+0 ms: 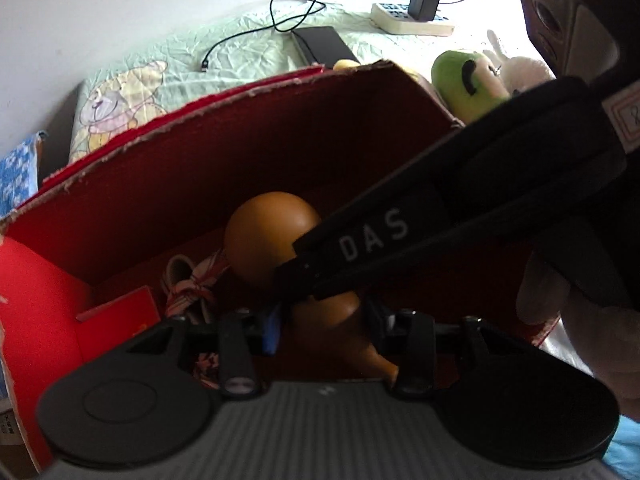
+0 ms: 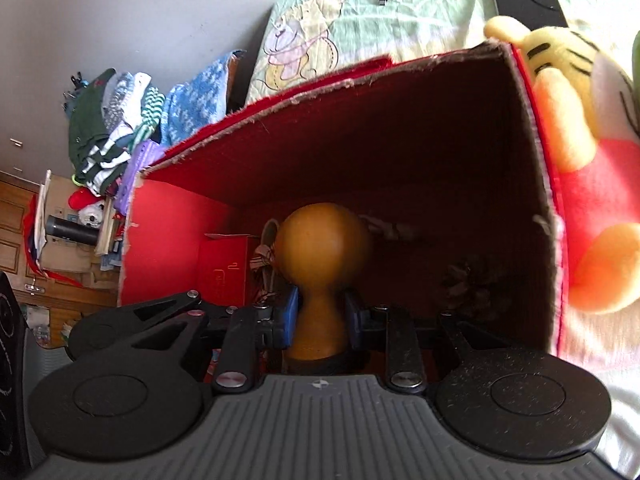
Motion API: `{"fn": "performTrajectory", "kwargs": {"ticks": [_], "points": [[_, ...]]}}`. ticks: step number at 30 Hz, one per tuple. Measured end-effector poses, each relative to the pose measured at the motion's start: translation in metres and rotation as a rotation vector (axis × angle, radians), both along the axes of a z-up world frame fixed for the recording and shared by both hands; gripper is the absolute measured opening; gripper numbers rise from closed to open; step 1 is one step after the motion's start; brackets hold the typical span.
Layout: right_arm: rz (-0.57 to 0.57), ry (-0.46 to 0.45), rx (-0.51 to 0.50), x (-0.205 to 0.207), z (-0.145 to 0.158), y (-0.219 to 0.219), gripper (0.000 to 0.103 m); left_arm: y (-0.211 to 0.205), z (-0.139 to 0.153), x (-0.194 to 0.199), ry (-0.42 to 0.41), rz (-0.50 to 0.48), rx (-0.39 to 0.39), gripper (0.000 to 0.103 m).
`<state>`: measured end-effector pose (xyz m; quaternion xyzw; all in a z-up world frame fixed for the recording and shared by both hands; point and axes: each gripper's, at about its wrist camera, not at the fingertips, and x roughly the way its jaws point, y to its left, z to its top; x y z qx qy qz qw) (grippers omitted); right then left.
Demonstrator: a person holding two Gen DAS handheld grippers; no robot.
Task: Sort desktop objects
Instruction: 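Lift the gourd with the right tool and carry it over the box, then lower the gourd upright into the box beside the strap bundle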
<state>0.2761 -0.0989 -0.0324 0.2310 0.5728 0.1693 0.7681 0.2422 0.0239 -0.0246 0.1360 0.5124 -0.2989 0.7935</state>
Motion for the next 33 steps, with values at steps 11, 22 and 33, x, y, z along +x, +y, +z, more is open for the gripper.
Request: {"fn": "performTrajectory", "kwargs": {"ticks": [11,22,33], "points": [[0.002,0.125,-0.020,0.012,-0.026,0.006,0.017,0.016,-0.011,0.013,0.040,0.018,0.056,0.042],[0.068,0.117,0.031,0.008,-0.023,0.003,0.018,0.039,-0.013,0.027,0.115,0.124,0.020,0.046],[0.052,0.127,0.074,0.008,-0.020,-0.002,0.024,0.039,-0.018,0.025,0.105,0.156,0.062,0.048]]}}
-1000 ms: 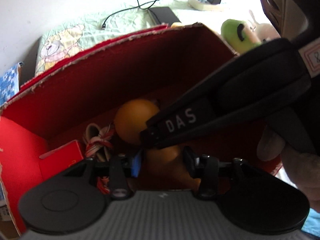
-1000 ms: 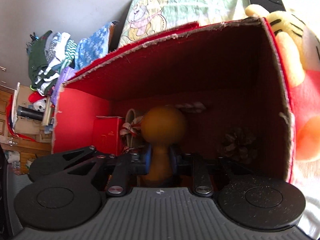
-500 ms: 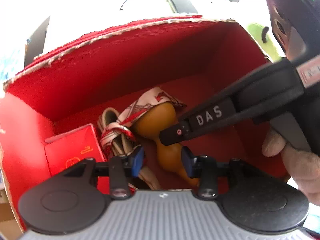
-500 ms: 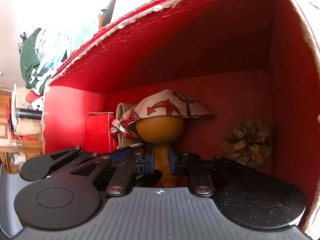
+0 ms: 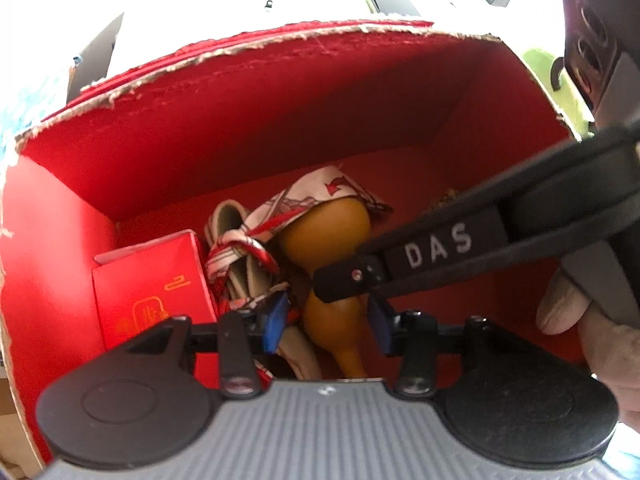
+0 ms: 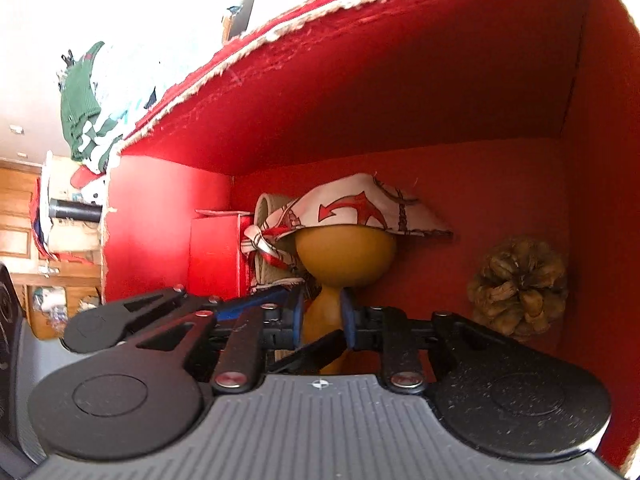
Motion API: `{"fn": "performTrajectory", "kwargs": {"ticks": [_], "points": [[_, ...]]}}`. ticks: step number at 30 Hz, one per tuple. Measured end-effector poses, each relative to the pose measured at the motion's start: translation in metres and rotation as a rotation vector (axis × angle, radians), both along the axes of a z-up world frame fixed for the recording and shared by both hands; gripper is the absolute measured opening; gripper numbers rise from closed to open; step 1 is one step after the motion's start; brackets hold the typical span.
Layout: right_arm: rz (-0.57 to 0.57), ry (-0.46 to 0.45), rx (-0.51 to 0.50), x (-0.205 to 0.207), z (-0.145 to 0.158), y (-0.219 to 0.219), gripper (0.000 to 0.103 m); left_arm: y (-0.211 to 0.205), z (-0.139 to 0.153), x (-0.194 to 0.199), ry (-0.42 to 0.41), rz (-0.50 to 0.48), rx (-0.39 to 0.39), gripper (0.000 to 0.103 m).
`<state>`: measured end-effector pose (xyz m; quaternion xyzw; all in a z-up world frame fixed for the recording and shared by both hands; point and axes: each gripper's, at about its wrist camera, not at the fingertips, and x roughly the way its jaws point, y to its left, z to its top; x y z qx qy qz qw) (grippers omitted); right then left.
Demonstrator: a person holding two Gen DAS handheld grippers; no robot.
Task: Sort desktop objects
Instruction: 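Lower the gourd upright into the box beside the strap bundle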
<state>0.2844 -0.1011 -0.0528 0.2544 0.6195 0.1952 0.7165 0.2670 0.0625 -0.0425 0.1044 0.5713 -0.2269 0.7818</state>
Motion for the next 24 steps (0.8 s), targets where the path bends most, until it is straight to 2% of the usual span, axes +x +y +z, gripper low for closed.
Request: {"fn": "performTrajectory", "kwargs": {"ticks": [11,24], "points": [[-0.025,-0.072,-0.027,0.000,0.002,0.008,0.024,-0.022,-0.005,0.001,-0.028,0.039,0.022,0.049],[-0.042,-0.079,-0.026,0.003,0.001,0.008,0.024,-0.029,-0.006,0.002,-0.050,0.055,0.037,0.049]]}}
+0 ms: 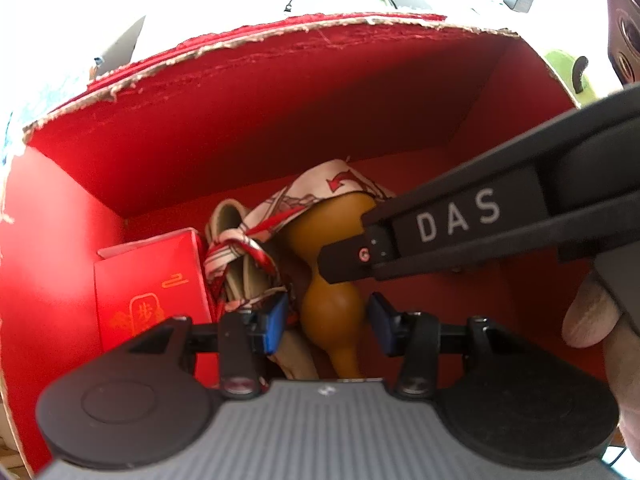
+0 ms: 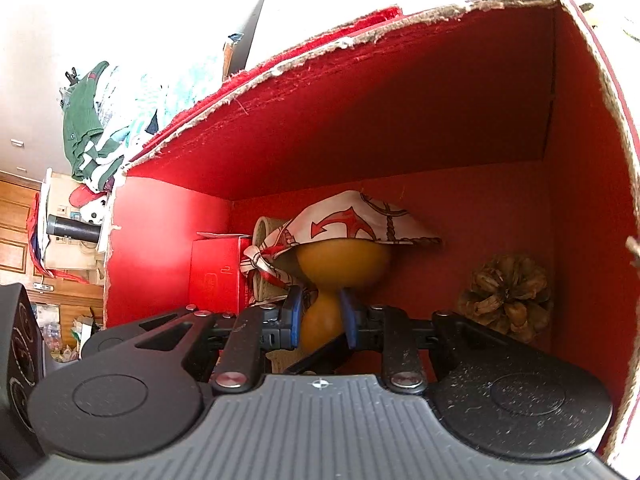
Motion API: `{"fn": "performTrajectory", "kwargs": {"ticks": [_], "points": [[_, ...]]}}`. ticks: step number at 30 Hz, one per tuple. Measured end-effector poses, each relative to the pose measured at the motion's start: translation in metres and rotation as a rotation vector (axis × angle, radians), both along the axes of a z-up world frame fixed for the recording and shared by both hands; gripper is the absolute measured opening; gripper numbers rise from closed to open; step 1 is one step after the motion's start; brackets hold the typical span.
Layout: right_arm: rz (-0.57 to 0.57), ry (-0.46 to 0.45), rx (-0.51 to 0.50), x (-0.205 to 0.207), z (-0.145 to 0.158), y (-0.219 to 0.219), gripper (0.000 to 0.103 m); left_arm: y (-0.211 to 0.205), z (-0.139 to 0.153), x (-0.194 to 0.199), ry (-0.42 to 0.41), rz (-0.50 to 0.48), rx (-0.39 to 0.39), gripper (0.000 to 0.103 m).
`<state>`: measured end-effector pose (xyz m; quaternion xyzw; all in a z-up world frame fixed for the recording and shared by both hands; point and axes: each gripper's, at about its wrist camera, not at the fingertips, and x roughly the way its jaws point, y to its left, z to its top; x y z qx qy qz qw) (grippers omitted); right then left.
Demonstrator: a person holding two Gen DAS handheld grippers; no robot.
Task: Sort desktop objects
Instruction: 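Lower the gourd upright into the box beside the strap bundle, then hold the gourd upright inside the box with the right tool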
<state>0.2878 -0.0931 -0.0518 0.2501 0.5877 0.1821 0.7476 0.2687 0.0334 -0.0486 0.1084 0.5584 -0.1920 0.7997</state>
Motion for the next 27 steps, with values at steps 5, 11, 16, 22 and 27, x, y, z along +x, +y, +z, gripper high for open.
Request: {"fn": "performTrajectory", "kwargs": {"ticks": [5,11,16,22,27], "points": [[-0.002,0.003,-0.001,0.000,0.000,0.000,0.025,-0.003,-0.006,-0.019,-0.008,-0.003,0.008,0.049],[-0.005,0.006,-0.001,0.001,-0.002,-0.001,0.025,-0.013,-0.004,-0.023,-0.012,-0.005,0.017,0.049],[-0.004,0.002,-0.002,0.001,-0.001,-0.002,0.025,-0.015,-0.004,-0.026,-0.016,-0.008,0.023,0.049],[-0.004,0.001,-0.001,0.001,-0.001,-0.002,0.025,-0.003,0.001,-0.020,-0.015,-0.011,0.021,0.049],[-0.006,0.006,-0.001,0.002,-0.001,-0.001,0.025,-0.003,0.000,-0.018,-0.015,-0.013,0.021,0.049]]}}
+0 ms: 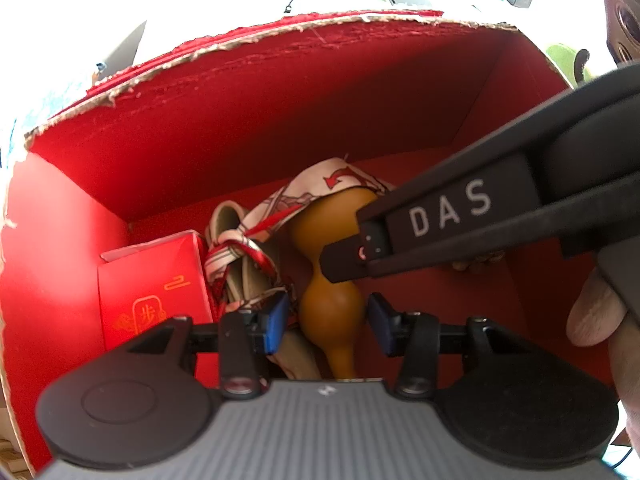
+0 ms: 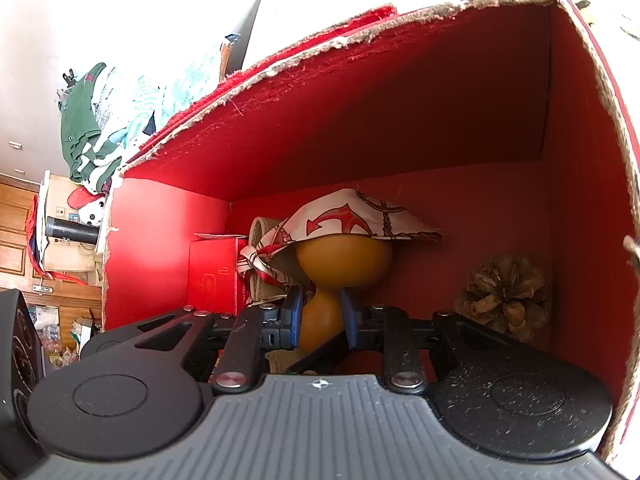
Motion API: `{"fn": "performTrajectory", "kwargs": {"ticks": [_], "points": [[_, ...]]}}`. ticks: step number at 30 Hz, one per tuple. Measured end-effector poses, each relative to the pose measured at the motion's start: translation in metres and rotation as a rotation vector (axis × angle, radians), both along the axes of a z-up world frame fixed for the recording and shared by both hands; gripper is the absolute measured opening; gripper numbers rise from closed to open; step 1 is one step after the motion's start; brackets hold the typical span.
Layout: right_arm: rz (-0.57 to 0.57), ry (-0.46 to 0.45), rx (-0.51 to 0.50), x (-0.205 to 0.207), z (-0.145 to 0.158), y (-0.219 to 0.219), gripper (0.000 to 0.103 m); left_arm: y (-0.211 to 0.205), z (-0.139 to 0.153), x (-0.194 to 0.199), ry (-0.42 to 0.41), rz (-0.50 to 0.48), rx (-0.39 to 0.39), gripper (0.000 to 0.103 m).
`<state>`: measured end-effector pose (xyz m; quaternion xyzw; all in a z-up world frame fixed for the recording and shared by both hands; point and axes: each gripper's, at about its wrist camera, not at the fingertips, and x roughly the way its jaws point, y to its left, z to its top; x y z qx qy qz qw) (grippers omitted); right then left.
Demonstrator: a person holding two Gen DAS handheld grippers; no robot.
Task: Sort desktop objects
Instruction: 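Hold the gourd upright inside the box with the right tool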
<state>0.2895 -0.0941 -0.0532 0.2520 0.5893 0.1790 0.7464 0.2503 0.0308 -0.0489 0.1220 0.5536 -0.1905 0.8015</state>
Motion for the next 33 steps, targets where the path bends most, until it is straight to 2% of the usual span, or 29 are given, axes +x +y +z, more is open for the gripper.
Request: {"fn": "performTrajectory", "kwargs": {"ticks": [33], "points": [[-0.017,-0.025,-0.008,-0.0023,-0.0005,-0.0016,0.025,0.0015,-0.0057,0.0046,-0.004,0.002,0.005,0.049]]}}
